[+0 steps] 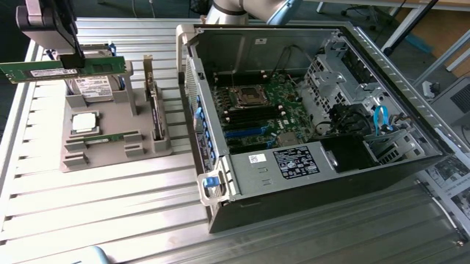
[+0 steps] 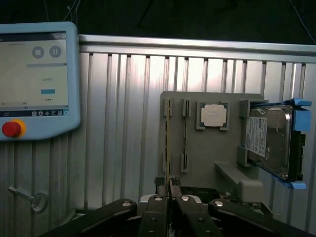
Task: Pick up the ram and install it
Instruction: 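Pick up the ram and move it above insertion slot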
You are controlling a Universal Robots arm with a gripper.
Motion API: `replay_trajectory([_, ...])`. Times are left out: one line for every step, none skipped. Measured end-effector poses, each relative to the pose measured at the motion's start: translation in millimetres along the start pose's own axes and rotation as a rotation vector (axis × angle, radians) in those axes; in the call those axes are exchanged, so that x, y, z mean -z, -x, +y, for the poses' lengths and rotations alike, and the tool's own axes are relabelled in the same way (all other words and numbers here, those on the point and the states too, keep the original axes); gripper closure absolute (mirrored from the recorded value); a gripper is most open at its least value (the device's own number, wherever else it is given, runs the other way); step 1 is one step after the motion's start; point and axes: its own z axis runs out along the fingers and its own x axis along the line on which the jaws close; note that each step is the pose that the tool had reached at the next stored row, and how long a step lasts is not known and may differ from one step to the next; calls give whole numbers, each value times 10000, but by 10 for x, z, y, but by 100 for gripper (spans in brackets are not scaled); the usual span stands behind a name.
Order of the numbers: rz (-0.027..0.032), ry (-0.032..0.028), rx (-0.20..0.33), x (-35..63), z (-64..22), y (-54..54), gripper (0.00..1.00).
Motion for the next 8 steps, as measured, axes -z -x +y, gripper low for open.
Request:
replay_trajectory([0,6,0,0,-10,-1,87])
replay_trajectory([0,11,0,0,-17,-1,87])
replay_trajectory([-1,25,1,1,-39,-2,87])
replay_trajectory([-1,31,1,1,-50,-3,87])
replay_trajectory([-2,35,1,0,-58,-3,87])
replay_trajectory([-2,41,1,1,-67,-4,87])
replay_trajectory([-2,45,1,1,-74,-4,87])
replay_trajectory([-2,51,2,1,-83,-5,87])
